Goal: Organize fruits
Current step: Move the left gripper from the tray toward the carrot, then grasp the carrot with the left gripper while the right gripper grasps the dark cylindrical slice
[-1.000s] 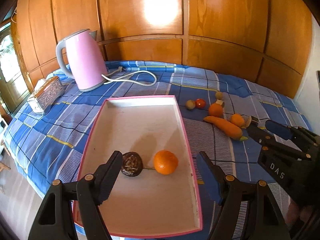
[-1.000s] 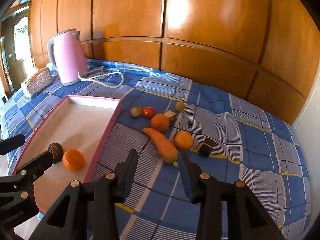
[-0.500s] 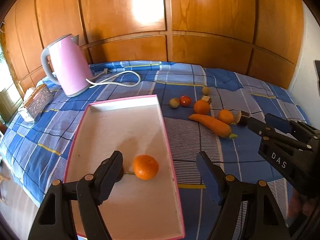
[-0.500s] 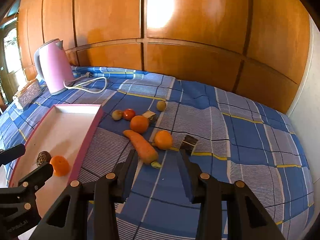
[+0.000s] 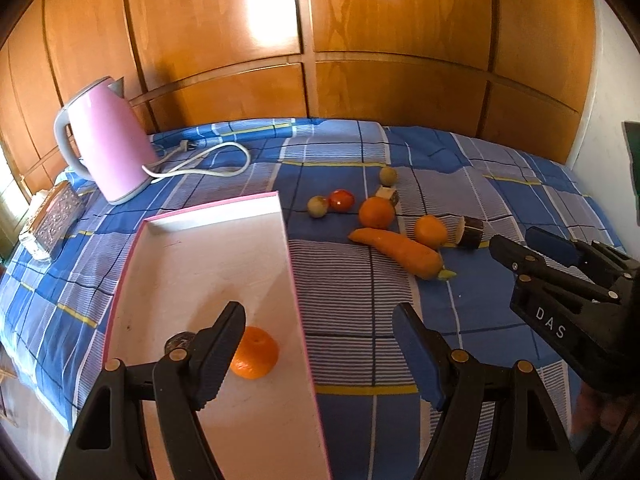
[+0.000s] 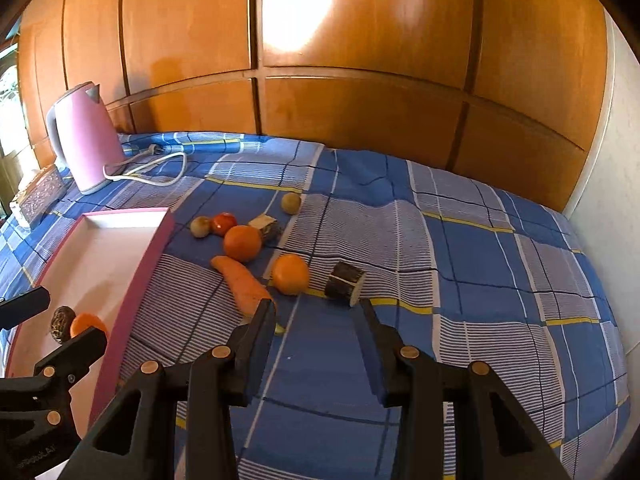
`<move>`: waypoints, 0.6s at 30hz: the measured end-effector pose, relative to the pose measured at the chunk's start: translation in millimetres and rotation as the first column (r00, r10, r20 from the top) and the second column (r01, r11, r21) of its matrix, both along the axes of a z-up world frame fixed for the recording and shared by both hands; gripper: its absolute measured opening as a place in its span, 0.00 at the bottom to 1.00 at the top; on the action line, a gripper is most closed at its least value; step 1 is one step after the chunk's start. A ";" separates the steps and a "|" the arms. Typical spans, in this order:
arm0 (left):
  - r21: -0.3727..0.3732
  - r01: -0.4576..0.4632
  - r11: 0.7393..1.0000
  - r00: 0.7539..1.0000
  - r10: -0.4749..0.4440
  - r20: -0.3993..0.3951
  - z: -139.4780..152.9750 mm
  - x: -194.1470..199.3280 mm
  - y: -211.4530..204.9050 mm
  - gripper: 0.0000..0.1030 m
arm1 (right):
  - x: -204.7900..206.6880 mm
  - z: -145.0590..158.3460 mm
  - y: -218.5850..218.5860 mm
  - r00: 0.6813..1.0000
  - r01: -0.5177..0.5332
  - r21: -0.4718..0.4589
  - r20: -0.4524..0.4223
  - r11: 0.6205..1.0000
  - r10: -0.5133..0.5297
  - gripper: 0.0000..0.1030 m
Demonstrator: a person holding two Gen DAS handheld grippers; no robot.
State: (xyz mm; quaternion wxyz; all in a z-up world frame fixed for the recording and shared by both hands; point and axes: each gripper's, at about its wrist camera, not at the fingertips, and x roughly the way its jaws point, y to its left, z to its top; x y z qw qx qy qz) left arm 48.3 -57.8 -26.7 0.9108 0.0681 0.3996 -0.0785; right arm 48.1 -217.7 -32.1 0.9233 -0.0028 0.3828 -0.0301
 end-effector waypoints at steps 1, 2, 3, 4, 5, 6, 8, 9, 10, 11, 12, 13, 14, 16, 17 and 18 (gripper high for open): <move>0.001 0.003 1.000 1.000 -0.003 -0.003 -0.8 1.6 -1.5 0.74 | 1.1 -0.9 -1.5 1.000 0.002 -0.001 -0.002 1.000 -0.002 0.40; 0.000 0.006 1.000 1.000 -0.006 -0.009 -2.0 3.5 -3.1 0.74 | 2.4 -2.1 -3.0 1.000 0.003 -0.003 -0.005 1.000 -0.003 0.40; -0.001 0.008 1.000 1.000 -0.008 -0.013 -2.9 5.1 -4.6 0.74 | 3.8 -3.4 -4.9 1.000 0.004 -0.002 -0.008 1.000 -0.004 0.40; 0.000 0.012 1.000 1.000 -0.012 -0.016 -4.2 7.3 -6.6 0.74 | 5.1 -4.3 -6.1 1.000 0.004 -0.002 -0.011 1.000 -0.004 0.40; 0.000 0.014 1.000 1.000 -0.014 -0.020 -5.4 8.9 -7.7 0.74 | 6.7 -5.8 -8.1 1.000 0.006 -0.003 -0.013 1.000 -0.006 0.40; -0.003 0.018 1.000 0.999 -0.018 -0.030 -7.2 11.9 -9.4 0.74 | 8.2 -7.2 -9.8 1.000 0.007 -0.002 -0.016 1.000 -0.007 0.40; -0.012 0.022 1.000 0.999 -0.022 -0.046 -10.4 18.8 -12.6 0.74 | 11.4 -11.0 -15.4 1.000 0.008 0.011 -0.026 1.000 -0.007 0.40; -0.019 0.024 1.000 0.998 -0.025 -0.054 -11.9 22.2 -13.9 0.74 | 12.9 -13.6 -20.3 0.999 0.006 0.030 -0.033 1.000 -0.005 0.40; -0.027 0.027 0.999 0.998 -0.028 -0.063 -13.9 26.3 -15.7 0.74 | 13.4 -15.6 -23.6 0.999 0.008 0.040 -0.038 0.999 -0.006 0.40; -0.038 0.029 0.999 0.997 -0.032 -0.076 -16.0 30.6 -17.2 0.72 | 14.2 -17.8 -27.5 0.999 0.012 0.047 -0.044 0.999 -0.010 0.40; -0.056 0.030 0.998 0.995 -0.035 -0.094 -18.3 35.6 -18.6 0.68 | 15.0 -20.1 -31.7 0.999 0.017 0.053 -0.050 0.998 -0.014 0.40; -0.075 0.033 0.997 0.993 -0.041 -0.109 -20.4 40.6 -20.0 0.65 | 15.7 -22.7 -36.9 0.998 0.024 0.063 -0.058 0.998 -0.020 0.40; -0.087 0.040 0.995 0.991 -0.051 -0.120 -22.8 46.4 -23.3 0.60 | 15.9 -24.9 -41.1 0.997 0.031 0.074 -0.066 0.997 -0.026 0.40; -0.115 0.052 0.992 0.987 -0.069 -0.148 -27.1 56.3 -28.5 0.55 | 15.8 -28.9 -50.4 0.996 0.042 0.093 -0.080 0.995 -0.035 0.40; -0.134 0.054 0.989 0.984 -0.076 -0.164 -29.0 60.5 -30.9 0.49 | 15.4 -30.3 -54.1 0.996 0.047 0.098 -0.082 0.994 -0.039 0.40; -0.155 0.056 0.986 0.979 -0.085 -0.183 -31.6 65.2 -33.5 0.46 | 14.8 -31.3 -57.5 0.996 0.049 0.106 -0.083 0.993 -0.041 0.40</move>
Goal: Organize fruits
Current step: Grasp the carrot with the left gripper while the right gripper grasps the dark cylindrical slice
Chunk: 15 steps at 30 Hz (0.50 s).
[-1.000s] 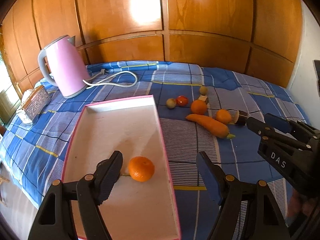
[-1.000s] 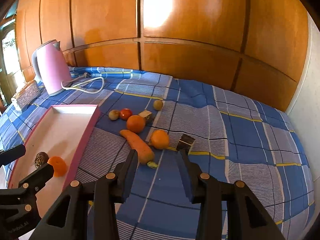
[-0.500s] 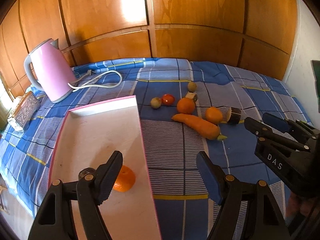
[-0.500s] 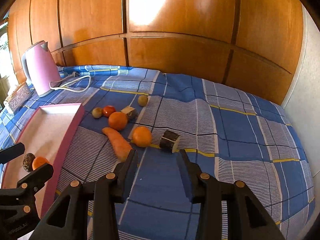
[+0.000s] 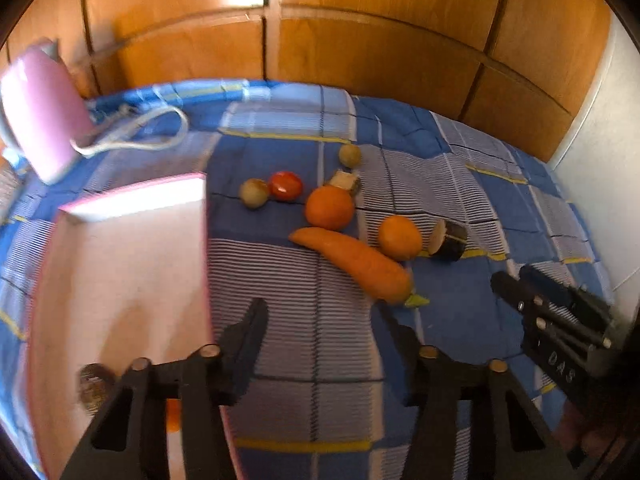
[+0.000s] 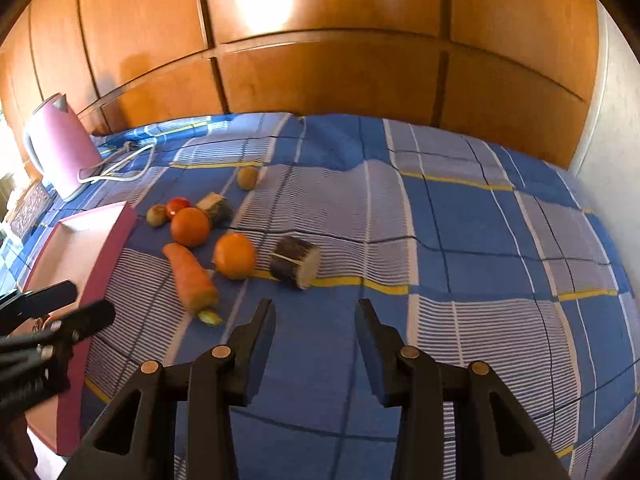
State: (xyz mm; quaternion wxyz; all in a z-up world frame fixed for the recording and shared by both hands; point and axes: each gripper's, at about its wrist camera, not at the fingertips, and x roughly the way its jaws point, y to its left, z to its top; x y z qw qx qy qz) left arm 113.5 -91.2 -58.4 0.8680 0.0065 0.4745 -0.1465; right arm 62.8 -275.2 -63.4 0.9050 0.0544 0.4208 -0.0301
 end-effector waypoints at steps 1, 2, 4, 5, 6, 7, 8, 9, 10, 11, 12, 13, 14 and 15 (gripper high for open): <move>-0.018 0.005 1.000 1.000 -0.005 -0.021 -3.0 5.2 -3.1 0.45 | -0.5 -0.8 -3.4 1.000 0.000 0.010 0.000 1.000 0.000 0.40; -0.033 0.005 0.999 0.999 -0.007 -0.040 -5.8 10.0 -6.1 0.45 | -0.7 -1.3 -5.7 1.000 0.000 0.015 -0.001 1.000 0.000 0.40; -0.071 -0.009 0.997 0.996 0.003 -0.087 -10.8 19.6 -10.7 0.45 | -0.7 -2.7 -8.7 1.000 -0.007 0.024 -0.003 1.000 0.007 0.40; -0.103 -0.025 0.994 0.993 0.013 -0.114 -13.1 25.0 -12.1 0.46 | -0.7 -3.4 -9.3 1.000 -0.011 0.024 -0.002 1.000 0.011 0.40; -0.118 -0.041 0.992 0.991 0.025 -0.130 -15.1 30.1 -14.0 0.46 | -0.5 -4.1 -9.4 1.000 -0.013 0.023 -0.002 1.000 0.013 0.40; -0.119 -0.049 0.992 0.990 0.032 -0.140 -17.0 34.1 -17.0 0.46 | -0.6 -4.4 -10.0 1.000 -0.015 0.025 0.000 1.000 0.015 0.40; -0.128 -0.058 0.990 0.987 0.037 -0.156 -19.1 38.5 -19.9 0.46 | -0.7 -4.4 -10.9 1.000 -0.016 0.030 0.002 0.999 0.016 0.40; -0.152 -0.071 0.986 0.983 0.043 -0.178 -21.1 42.8 -21.9 0.48 | -0.9 -4.0 -11.2 1.000 -0.018 0.034 0.006 0.999 0.018 0.40; -0.167 -0.083 0.982 0.980 0.049 -0.194 -22.9 45.8 -23.0 0.52 | -1.2 -3.3 -11.4 1.000 -0.024 0.036 0.010 0.999 0.024 0.40; -0.178 -0.103 0.979 0.975 0.064 -0.211 -24.7 49.2 -23.2 0.59 | -1.0 -3.0 -11.5 1.000 -0.029 0.033 0.012 0.999 0.029 0.40; -0.180 -0.125 0.976 0.971 0.082 -0.225 -26.9 52.6 -23.6 0.60 | -1.2 -2.6 -11.4 0.999 -0.033 0.030 0.015 0.999 0.033 0.40; -0.177 -0.138 0.974 0.968 0.095 -0.233 -29.4 56.2 -25.2 0.60 | -1.3 -2.5 -11.9 0.999 -0.036 0.031 0.017 0.999 0.035 0.40; -0.172 -0.144 0.975 0.966 0.101 -0.236 -31.8 60.0 -26.8 0.60 | -1.4 -2.2 -12.4 0.999 -0.037 0.033 0.020 0.999 0.037 0.40; -0.168 -0.149 0.974 0.964 0.106 -0.244 -34.9 62.8 -27.9 0.60 | -1.1 -2.1 -12.7 0.999 -0.037 0.034 0.021 0.999 0.037 0.40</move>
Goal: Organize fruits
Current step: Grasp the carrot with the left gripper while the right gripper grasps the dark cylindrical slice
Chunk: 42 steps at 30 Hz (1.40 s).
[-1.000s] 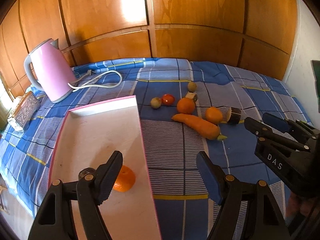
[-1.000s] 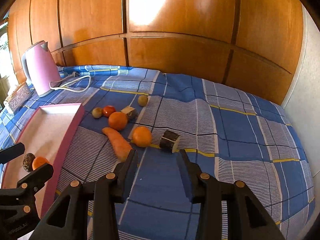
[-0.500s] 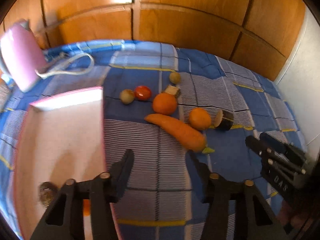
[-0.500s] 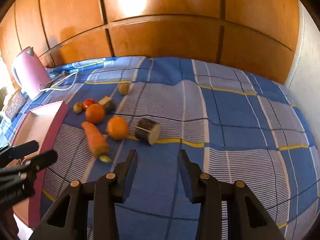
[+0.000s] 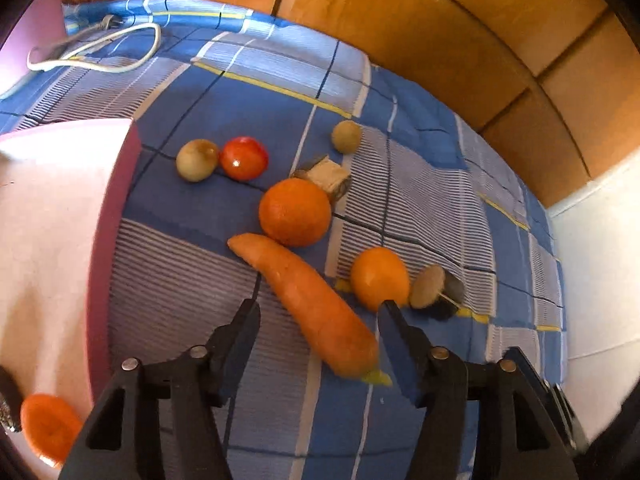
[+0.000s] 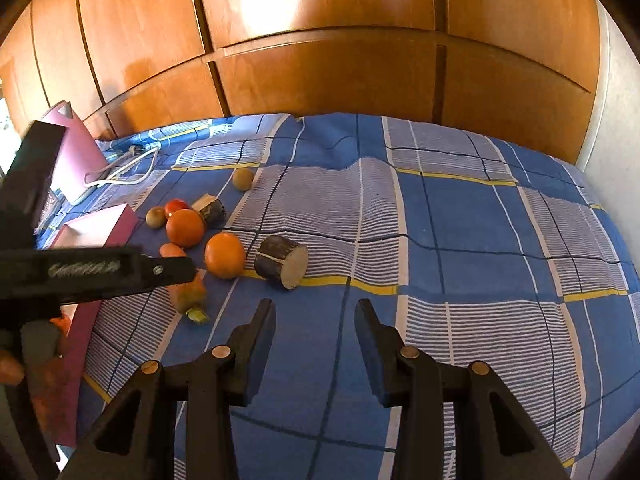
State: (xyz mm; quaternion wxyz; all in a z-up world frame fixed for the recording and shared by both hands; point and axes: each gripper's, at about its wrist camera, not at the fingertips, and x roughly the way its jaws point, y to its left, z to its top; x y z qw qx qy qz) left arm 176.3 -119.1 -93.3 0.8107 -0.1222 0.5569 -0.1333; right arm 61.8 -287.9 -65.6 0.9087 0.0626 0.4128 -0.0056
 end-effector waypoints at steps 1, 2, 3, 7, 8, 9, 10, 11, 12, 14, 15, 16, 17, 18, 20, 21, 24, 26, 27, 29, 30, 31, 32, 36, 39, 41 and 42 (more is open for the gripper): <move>-0.002 -0.005 1.000 1.000 0.005 0.004 -1.2 2.2 -1.3 0.60 | 0.5 0.1 -0.1 1.000 0.000 0.000 0.001 1.000 0.000 0.40; -0.001 -0.002 1.000 1.000 0.002 0.022 -0.8 3.1 -2.7 0.60 | 0.8 -0.2 0.4 1.000 -0.001 0.001 0.000 1.000 0.001 0.40; -0.003 0.009 1.000 0.999 -0.009 0.033 -0.3 3.8 -3.9 0.56 | 1.0 -0.4 0.7 1.000 -0.002 0.001 -0.001 1.000 0.002 0.40; -0.029 0.038 0.999 0.998 -0.037 0.051 0.0 0.3 3.4 0.37 | 4.3 -0.5 2.5 1.000 -0.019 0.019 -0.007 1.000 0.020 0.40; -0.037 0.046 0.998 0.997 -0.044 0.057 1.7 -1.9 6.6 0.34 | 5.1 -0.6 3.0 1.000 -0.023 0.031 -0.008 0.999 0.023 0.40; -0.037 0.056 0.998 0.996 -0.053 0.065 4.1 -4.6 8.8 0.31 | 7.2 -0.2 2.7 1.000 -0.028 0.053 -0.010 0.998 0.028 0.40; -0.032 0.067 0.997 0.995 -0.064 0.077 6.7 -7.9 10.0 0.29 | 9.7 0.3 2.6 0.999 -0.031 0.073 -0.011 0.997 0.032 0.40; -0.027 0.076 0.997 0.993 -0.074 0.090 9.7 -11.7 12.2 0.24 | 13.1 0.8 3.0 0.999 -0.035 0.087 -0.011 0.996 0.036 0.40; -0.017 0.085 0.996 0.991 -0.083 0.106 13.2 -16.3 14.5 0.19 | 15.9 0.9 3.5 0.999 -0.040 0.095 -0.014 0.995 0.042 0.40; 0.003 0.099 0.995 0.987 -0.099 0.129 18.7 -24.2 19.5 0.13 | 24.0 0.7 4.6 0.999 -0.040 0.114 -0.016 0.993 0.042 0.40; 0.011 0.106 0.994 0.985 -0.106 0.138 19.4 -26.4 21.6 0.12 | 27.5 -0.2 5.8 0.999 -0.041 0.114 -0.020 0.993 0.044 0.40; 0.011 0.110 0.994 0.984 -0.110 0.142 18.3 -27.2 23.7 0.13 | 33.2 -2.2 7.3 0.999 -0.040 0.108 -0.032 0.993 0.044 0.42; -0.004 0.112 0.994 0.985 -0.110 0.134 17.1 -26.8 26.1 0.13 | 37.6 -3.7 8.5 0.998 -0.037 0.105 -0.039 0.994 0.042 0.43; -0.008 0.112 0.994 0.986 -0.110 0.122 16.7 -24.4 25.9 0.17 | 43.7 -5.6 10.3 0.998 -0.036 0.105 -0.045 0.994 0.041 0.43; 0.017 0.117 0.993 0.987 -0.118 0.109 13.6 -17.7 20.3 0.28 | 51.9 -8.4 12.7 0.998 -0.033 0.091 -0.058 0.995 0.038 0.43; 0.027 0.116 0.993 0.988 -0.118 0.102 13.8 -15.9 18.3 0.32 | 56.7 -10.1 15.1 0.997 -0.029 0.074 -0.067 0.997 0.034 0.43; 0.032 0.122 0.992 0.990 -0.124 0.074 10.4 -8.2 10.8 0.40 | 68.5 -18.4 21.4 0.993 -0.032 0.031 -0.110 0.999 0.035 0.43; 0.049 0.119 0.992 0.991 -0.122 0.060 6.8 -3.4 7.3 0.49 | 71.3 -22.5 21.6 0.992 -0.029 0.024 -0.125 0.999 0.032 0.41; 0.051 0.118 0.992 0.991 -0.120 0.051 4.8 -1.5 5.2 0.50 | 71.9 -23.5 21.5 0.991 -0.033 0.028 -0.126 0.999 0.036 0.39; 0.043 0.111 0.993 0.993 -0.112 0.027 2.0 1.0 1.6 0.50 | 71.6 -24.6 22.6 0.991 -0.047 0.022 -0.124 0.999 0.049 0.34; 0.038 0.107 0.994 0.994 -0.108 0.017 0.4 2.3 0.4 0.51 | 71.3 -24.5 22.0 0.992 -0.044 0.015 -0.121 0.999 0.046 0.33; 0.034 0.104 0.994 0.994 -0.104 0.013 -1.2 3.2 -0.5 0.52 | 71.4 -24.5 19.0 0.992 -0.037 0.022 -0.120 0.999 0.039 0.33; 0.039 0.101 0.994 0.995 -0.102 0.018 -1.9 2.8 -1.7 0.52 | 72.0 -24.6 16.7 0.992 -0.033 0.033 -0.119 0.999 0.036 0.33; 0.033 0.098 0.995 0.995 -0.099 0.032 -1.2 0.9 -4.3 0.39 | 72.2 -23.6 11.6 0.992 -0.035 0.046 -0.116 0.998 0.041 0.33; 0.011 0.121 0.993 0.992 -0.122 0.039 -1.8 -1.7 -2.3 0.34 | 66.9 -21.1 8.6 0.992 -0.040 0.058 -0.117 0.998 0.046 0.32; -0.014 0.138 0.990 0.990 -0.137 0.039 -0.5 -6.0 1.2 0.31 | 60.6 -21.5 5.1 0.991 -0.038 0.067 -0.123 0.997 0.046 0.32; -0.022 0.147 0.989 0.989 -0.146 0.038 0.1 -8.7 2.2 0.29 | 57.2 -21.3 3.3 0.991 -0.036 0.072 -0.123 0.997 0.045 0.32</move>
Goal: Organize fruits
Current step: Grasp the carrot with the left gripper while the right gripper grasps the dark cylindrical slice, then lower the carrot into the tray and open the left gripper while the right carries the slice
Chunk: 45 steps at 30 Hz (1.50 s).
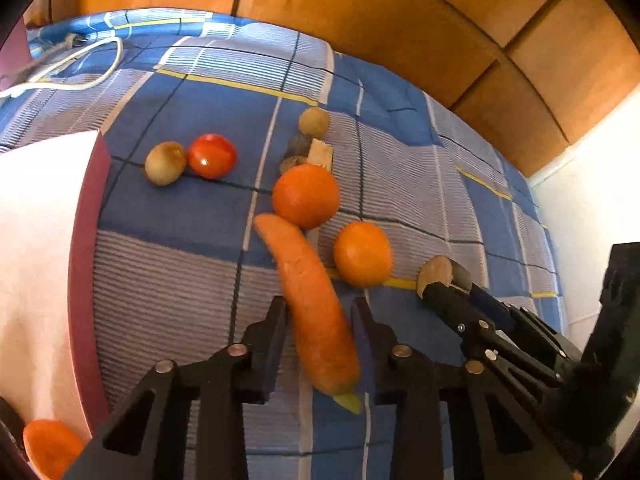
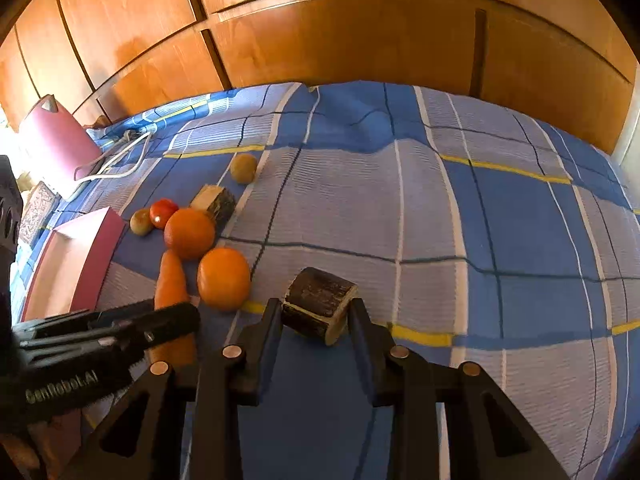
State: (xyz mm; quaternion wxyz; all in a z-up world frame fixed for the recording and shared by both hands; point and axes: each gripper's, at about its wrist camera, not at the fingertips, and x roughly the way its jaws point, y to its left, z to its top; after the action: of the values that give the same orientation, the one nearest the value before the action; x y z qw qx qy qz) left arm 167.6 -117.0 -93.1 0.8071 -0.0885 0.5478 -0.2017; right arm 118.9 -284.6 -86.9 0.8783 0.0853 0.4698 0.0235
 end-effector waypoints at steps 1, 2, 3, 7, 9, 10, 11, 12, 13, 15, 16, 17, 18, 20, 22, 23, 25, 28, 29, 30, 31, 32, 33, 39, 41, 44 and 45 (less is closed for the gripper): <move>-0.004 0.013 1.000 1.000 -0.013 0.000 0.2 -3.7 0.8 0.29 | -3.9 0.4 -2.4 1.000 0.003 0.012 0.000 1.000 -0.003 0.32; -0.003 0.029 1.000 1.000 -0.029 0.001 -0.5 -7.9 0.9 0.28 | -7.7 1.0 -4.1 1.000 0.006 0.027 0.000 1.000 -0.006 0.32; -0.005 0.038 0.999 0.999 -0.038 0.005 -1.1 -11.3 1.2 0.28 | -10.4 1.7 -4.3 1.000 0.005 0.035 0.001 0.999 -0.005 0.32; -0.031 0.054 0.998 0.998 -0.054 -0.010 0.3 -26.5 11.8 0.28 | -20.9 4.4 3.5 0.999 -0.040 0.053 0.005 0.998 0.039 0.32; -0.029 0.068 0.997 0.998 -0.068 -0.012 1.3 -35.0 17.4 0.28 | -25.4 4.8 7.3 0.999 -0.049 0.064 0.006 0.997 0.049 0.32; -0.026 0.078 0.997 0.997 -0.079 -0.012 2.6 -40.2 20.1 0.28 | -28.2 5.5 8.8 0.999 -0.054 0.072 0.008 0.996 0.053 0.32; -0.024 0.082 0.996 0.997 -0.083 -0.012 3.0 -43.3 22.0 0.28 | -30.5 6.5 10.6 0.998 -0.057 0.073 0.012 0.996 0.057 0.32; -0.021 0.083 0.996 0.996 -0.083 -0.012 3.8 -47.4 24.3 0.28 | -32.5 7.5 12.2 0.998 -0.060 0.073 0.014 0.996 0.060 0.32; -0.017 0.084 0.996 0.996 -0.085 -0.006 4.6 -50.6 25.6 0.28 | -33.8 8.3 13.0 0.998 -0.063 0.074 0.016 0.995 0.062 0.32; -0.004 0.083 0.997 0.996 -0.083 0.018 9.1 -60.4 31.0 0.28 | -38.1 11.0 15.5 0.997 -0.069 0.077 0.024 0.995 0.067 0.32; -0.003 0.079 0.997 0.996 -0.079 0.032 12.3 -65.9 34.1 0.28 | -41.4 12.6 16.7 0.997 -0.071 0.077 0.030 0.995 0.069 0.32; -0.004 0.077 0.997 0.996 -0.077 0.041 14.4 -68.7 35.9 0.28 | -43.8 13.9 17.8 0.997 -0.073 0.077 0.034 0.994 0.070 0.32; -0.001 0.073 0.997 0.996 -0.072 0.058 18.5 -73.8 38.8 0.28 | -45.5 14.5 18.6 0.997 -0.074 0.080 0.035 0.994 0.071 0.32; -0.001 0.064 0.998 0.994 -0.064 0.088 27.0 -80.9 44.9 0.28 | -49.9 16.1 22.1 0.996 -0.079 0.085 0.037 0.993 0.076 0.32; -0.002 0.055 0.999 0.991 -0.054 0.122 37.4 -87.1 52.6 0.28 | -53.5 18.8 27.3 0.996 -0.087 0.087 0.043 0.992 0.084 0.32; -0.003 0.046 0.999 0.989 -0.045 0.141 43.1 -89.9 57.3 0.28 | -54.8 20.8 30.9 0.995 -0.097 0.092 0.046 0.991 0.093 0.32; -0.012 0.026 1.000 0.985 -0.024 0.171 53.8 -93.9 69.2 0.28 | -56.2 25.6 40.4 0.992 -0.121 0.098 0.056 0.988 0.116 0.32; 0.007 -0.022 1.000 0.973 0.020 0.228 67.2 -98.6 89.5 0.28 | -58.2 34.9 59.9 0.983 -0.174 0.089 0.076 0.981 0.167 0.32; 0.013 -0.044 0.999 0.970 0.039 0.242 70.6 -99.9 98.6 0.28 | -58.6 38.0 67.8 0.979 -0.195 0.088 0.082 0.977 0.188 0.32; 0.018 -0.063 0.998 0.967 0.057 0.250 73.0 -101.5 108.1 0.28 | -58.5 41.0 76.3 0.974 -0.217 0.087 0.087 0.972 0.209 0.32; 0.034 -0.095 0.995 0.961 0.082 0.265 75.3 -102.9 120.0 0.28 | -58.4 43.4 83.7 0.970 -0.233 0.083 0.091 0.969 0.226 0.32; 0.044 -0.114 0.992 0.956 0.098 0.275 76.1 -104.1 127.3 0.28 | -58.8 46.2 92.3 0.964 -0.254 0.078 0.096 0.964 0.246 0.32; 0.050 -0.135 0.990 0.952 0.116 0.284 76.8 -105.5 136.5 0.28 | -59.5 48.4 99.2 0.960 -0.270 0.073 0.099 0.960 0.262 0.32; 0.091 -0.262 0.961 0.926 0.224 0.303 68.6 -108.4 185.5 0.28 | -67.2 56.2 142.0 0.929 -0.361 0.059 0.111 0.931 0.354 0.32; 0.097 -0.289 0.953 0.923 0.250 0.294 63.9 -109.8 197.2 0.28 | -70.0 55.8 151.9 0.920 -0.384 0.060 0.107 0.921 0.377 0.32; 0.099 -0.324 0.941 0.914 0.284 0.290 59.4 -112.9 210.5 0.28 | -71.7 55.3 168.9 0.903 -0.425 0.060 0.095 0.903 0.419 0.32; 0.101 -0.334 0.937 0.912 0.294 0.287 58.2 -112.9 211.3 0.28 | -72.2 55.0 176.2 0.895 -0.442 0.059 0.091 0.895 0.436 0.32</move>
State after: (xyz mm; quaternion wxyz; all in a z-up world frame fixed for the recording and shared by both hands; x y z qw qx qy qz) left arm 54.7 94.4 -34.9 0.8997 -0.0875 0.4259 -0.0383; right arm 46.7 -108.4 -31.9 0.8634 0.0103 0.4423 0.2426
